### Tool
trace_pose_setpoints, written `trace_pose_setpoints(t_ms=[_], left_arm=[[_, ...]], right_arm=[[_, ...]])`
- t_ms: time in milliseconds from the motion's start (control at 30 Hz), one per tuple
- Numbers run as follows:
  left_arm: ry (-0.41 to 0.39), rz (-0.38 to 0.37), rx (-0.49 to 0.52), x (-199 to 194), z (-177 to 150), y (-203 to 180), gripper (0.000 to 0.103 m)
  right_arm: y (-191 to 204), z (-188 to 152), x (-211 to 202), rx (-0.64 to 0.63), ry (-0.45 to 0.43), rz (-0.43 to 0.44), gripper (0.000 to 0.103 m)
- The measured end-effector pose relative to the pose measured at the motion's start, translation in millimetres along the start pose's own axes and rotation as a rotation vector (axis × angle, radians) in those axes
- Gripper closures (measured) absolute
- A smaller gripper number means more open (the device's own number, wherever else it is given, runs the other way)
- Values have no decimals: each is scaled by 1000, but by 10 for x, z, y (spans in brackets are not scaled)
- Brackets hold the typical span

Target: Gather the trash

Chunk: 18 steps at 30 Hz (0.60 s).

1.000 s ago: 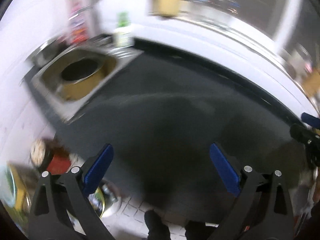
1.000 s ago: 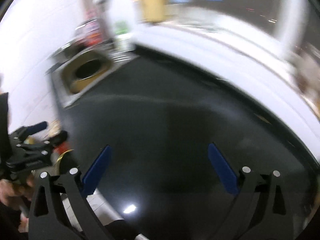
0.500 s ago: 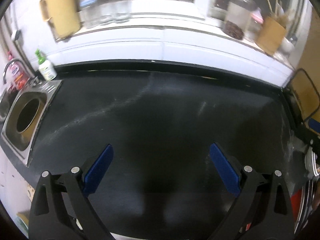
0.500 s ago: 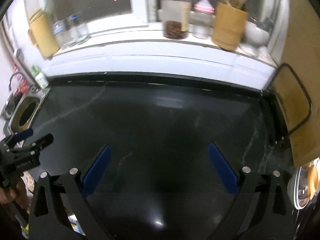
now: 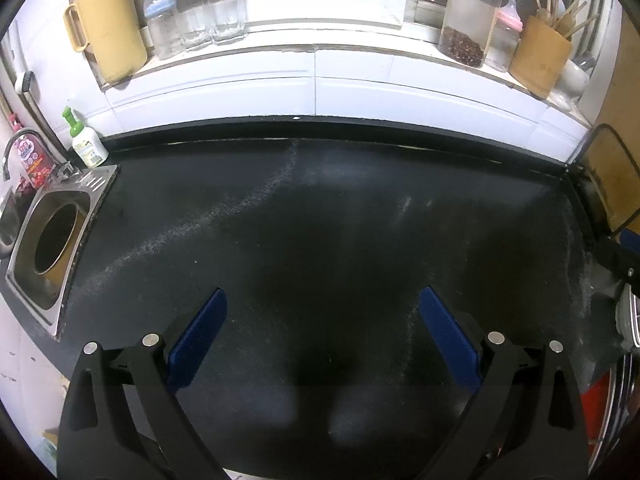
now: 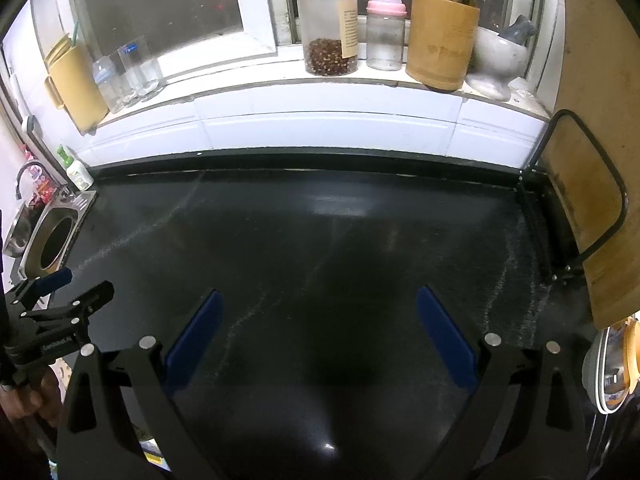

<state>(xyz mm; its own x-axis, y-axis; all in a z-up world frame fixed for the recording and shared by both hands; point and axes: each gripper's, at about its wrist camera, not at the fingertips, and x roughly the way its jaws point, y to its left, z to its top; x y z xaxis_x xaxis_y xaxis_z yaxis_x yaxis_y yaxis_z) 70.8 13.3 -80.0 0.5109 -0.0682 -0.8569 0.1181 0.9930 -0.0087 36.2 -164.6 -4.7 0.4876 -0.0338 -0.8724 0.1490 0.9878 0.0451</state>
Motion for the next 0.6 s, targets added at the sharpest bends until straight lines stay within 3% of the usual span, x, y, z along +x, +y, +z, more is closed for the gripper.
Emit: trace_pose_setpoints(t_ms=[600], left_arm=[[2, 3, -8, 3, 13, 30, 9]], right_arm=[[44, 42, 52, -9, 4, 8, 9]])
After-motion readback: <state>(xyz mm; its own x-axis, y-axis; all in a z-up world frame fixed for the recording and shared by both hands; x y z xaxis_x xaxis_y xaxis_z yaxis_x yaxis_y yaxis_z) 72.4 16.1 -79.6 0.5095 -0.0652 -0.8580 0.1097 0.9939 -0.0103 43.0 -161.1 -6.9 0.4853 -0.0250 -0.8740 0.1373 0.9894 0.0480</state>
